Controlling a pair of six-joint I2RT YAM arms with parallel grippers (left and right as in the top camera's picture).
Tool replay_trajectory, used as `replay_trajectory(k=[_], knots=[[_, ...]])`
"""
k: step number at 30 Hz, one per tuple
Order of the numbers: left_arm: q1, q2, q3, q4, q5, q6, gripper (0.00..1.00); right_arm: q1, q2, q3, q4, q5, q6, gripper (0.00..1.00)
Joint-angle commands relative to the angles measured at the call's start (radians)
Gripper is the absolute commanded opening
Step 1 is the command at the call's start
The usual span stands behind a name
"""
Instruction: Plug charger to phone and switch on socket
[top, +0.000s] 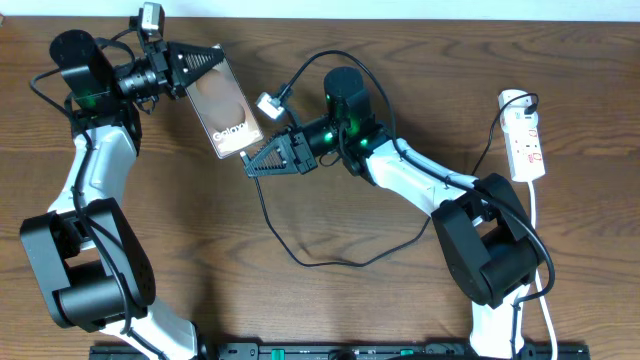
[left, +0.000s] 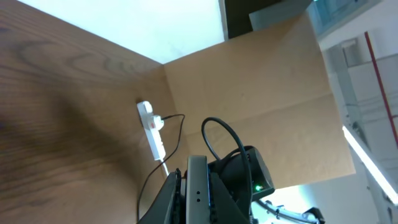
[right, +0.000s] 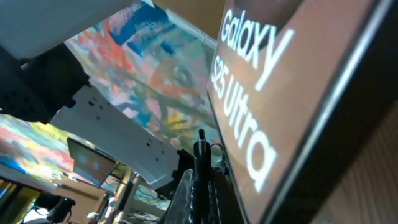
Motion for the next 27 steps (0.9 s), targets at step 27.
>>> replay_trajectory(k=[27], knots=[[-0.002,-0.022,-0.002,0.010,0.023,-0.042,0.08,0.006,0.003,0.005,0.002,-0.017,-0.008,0.01]])
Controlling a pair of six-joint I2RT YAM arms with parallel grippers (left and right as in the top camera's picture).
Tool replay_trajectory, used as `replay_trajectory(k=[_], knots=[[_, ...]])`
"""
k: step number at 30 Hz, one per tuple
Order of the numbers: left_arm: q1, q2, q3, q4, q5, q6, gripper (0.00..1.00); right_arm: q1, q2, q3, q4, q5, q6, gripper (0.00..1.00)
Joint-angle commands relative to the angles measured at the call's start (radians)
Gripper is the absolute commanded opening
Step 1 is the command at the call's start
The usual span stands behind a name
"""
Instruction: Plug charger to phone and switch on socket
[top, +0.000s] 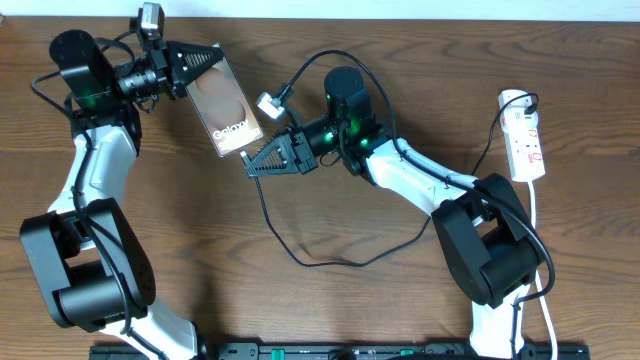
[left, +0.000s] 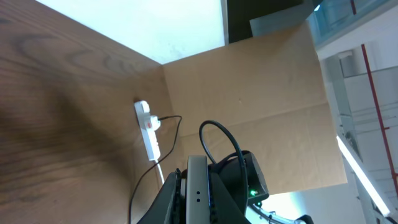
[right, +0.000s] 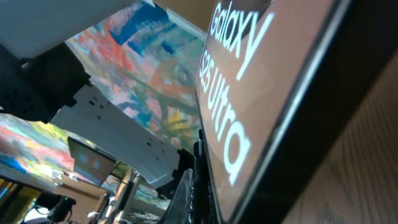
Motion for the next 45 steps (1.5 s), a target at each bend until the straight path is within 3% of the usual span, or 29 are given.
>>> replay_trajectory(k=[1,29,38,45], knots=[[-0.002,-0.022,-0.002,0.010,0.029,0.005,0.08,0.006,0.003,0.005,0.003,-0.013,-0.008,0.01],[-0.002,-0.022,-0.001,0.047,0.064,0.004,0.07,-0.009,0.003,0.005,0.002,-0.014,-0.008,0.01],[-0.001,-0.022,-0.001,0.047,0.001,-0.082,0.08,-0.007,0.003,0.005,0.002,-0.013,-0.008,0.01],[-0.001,-0.022,-0.001,0.049,0.014,-0.068,0.07,-0.008,0.003,0.005,0.002,-0.013,-0.008,0.01]])
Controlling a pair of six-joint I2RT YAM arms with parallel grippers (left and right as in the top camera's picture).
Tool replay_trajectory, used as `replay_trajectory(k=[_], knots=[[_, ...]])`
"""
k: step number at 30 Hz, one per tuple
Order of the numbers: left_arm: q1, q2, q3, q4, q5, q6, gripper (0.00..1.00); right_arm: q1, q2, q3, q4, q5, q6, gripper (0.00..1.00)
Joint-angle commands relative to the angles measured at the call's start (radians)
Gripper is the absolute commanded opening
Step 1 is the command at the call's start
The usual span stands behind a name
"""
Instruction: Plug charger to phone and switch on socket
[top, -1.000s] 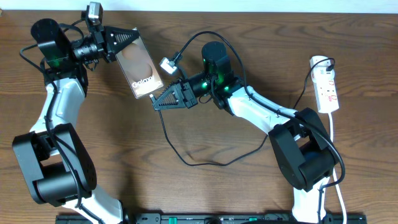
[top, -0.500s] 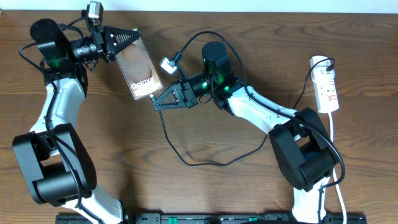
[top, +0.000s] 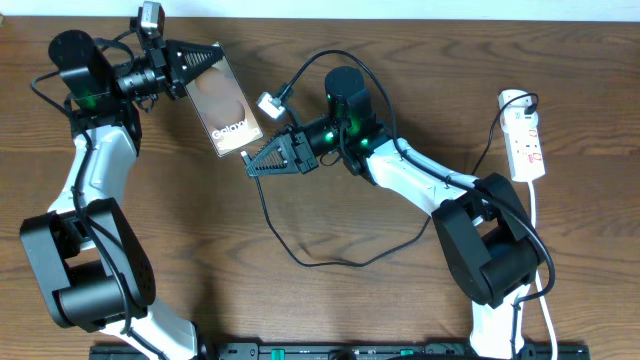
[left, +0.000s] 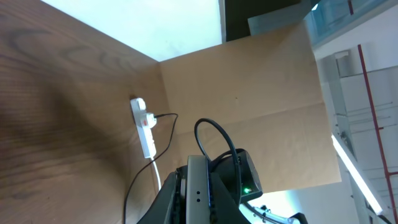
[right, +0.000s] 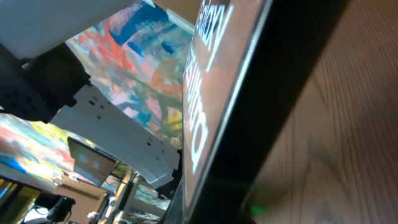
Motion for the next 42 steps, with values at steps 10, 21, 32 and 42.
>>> replay_trajectory(k=[10,21,32,42], knots=[[-0.001,-0.022,-0.001,0.013,0.026,0.027,0.07,-0.005,0.003,0.005,0.003,-0.013,0.003,0.01],[-0.002,-0.022,-0.001,0.013,0.035,0.037,0.07,-0.007,0.003,0.005,0.003,-0.012,0.003,0.01],[-0.002,-0.022,-0.001,0.021,0.050,0.037,0.08,-0.009,0.003,0.005,0.003,0.007,0.015,0.01],[-0.002,-0.022,-0.001,0.021,0.032,0.037,0.08,-0.008,0.003,0.005,0.003,0.014,0.016,0.01]])
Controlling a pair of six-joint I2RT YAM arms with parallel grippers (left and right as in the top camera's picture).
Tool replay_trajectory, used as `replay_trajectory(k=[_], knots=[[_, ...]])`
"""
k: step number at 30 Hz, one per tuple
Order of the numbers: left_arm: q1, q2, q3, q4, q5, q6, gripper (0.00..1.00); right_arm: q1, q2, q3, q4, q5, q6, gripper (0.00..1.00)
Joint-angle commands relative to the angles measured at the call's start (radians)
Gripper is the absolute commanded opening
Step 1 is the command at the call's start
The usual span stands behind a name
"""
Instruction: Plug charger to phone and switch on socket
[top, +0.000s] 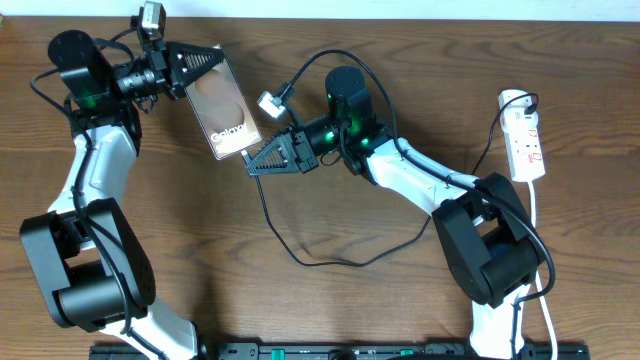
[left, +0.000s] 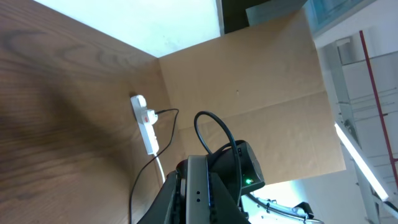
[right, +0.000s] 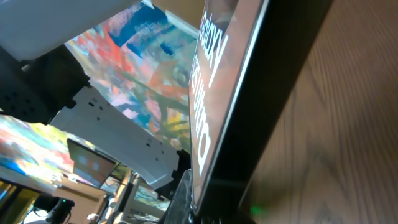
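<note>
A phone (top: 225, 105) with "Galaxy" on its lit screen is held up off the wooden table. My left gripper (top: 210, 58) is shut on its top end. In the left wrist view the phone's thin edge (left: 198, 183) stands between the fingers. My right gripper (top: 250, 167) is at the phone's bottom edge, shut on the charger plug. There the phone (right: 273, 74) fills the view and hides the plug tip. The black charger cable (top: 300, 258) loops across the table. The white power strip (top: 525, 135) lies at the far right, also seen as the power strip (left: 144, 121).
The brown wooden table (top: 150, 250) carries only the cable and the strip. A cardboard wall (left: 261, 87) stands behind the table. The strip's white lead (top: 540, 260) runs off along the right edge toward the front.
Both grippers keep their hold. In the right wrist view the phone's screen has turned slightly more into sight. The plug tip stays hidden behind the phone's bottom edge.
First the plug tip showed in front of the screen, just below the phone's bottom corner. Then the phone's edge was nearer to it. After that the edge covered the tip, and it remains so. The left gripper has held the phone throughout.
</note>
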Motion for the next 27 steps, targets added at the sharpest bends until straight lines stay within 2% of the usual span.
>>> replay_trajectory(k=[1,27], knots=[[-0.002,-0.022,-0.001,0.010,0.002,0.002,0.07,-0.006,0.003,0.005,0.003,0.009,0.015,0.01],[-0.003,-0.022,-0.002,0.010,0.003,0.026,0.07,-0.005,0.003,0.005,0.003,0.035,0.033,0.01]])
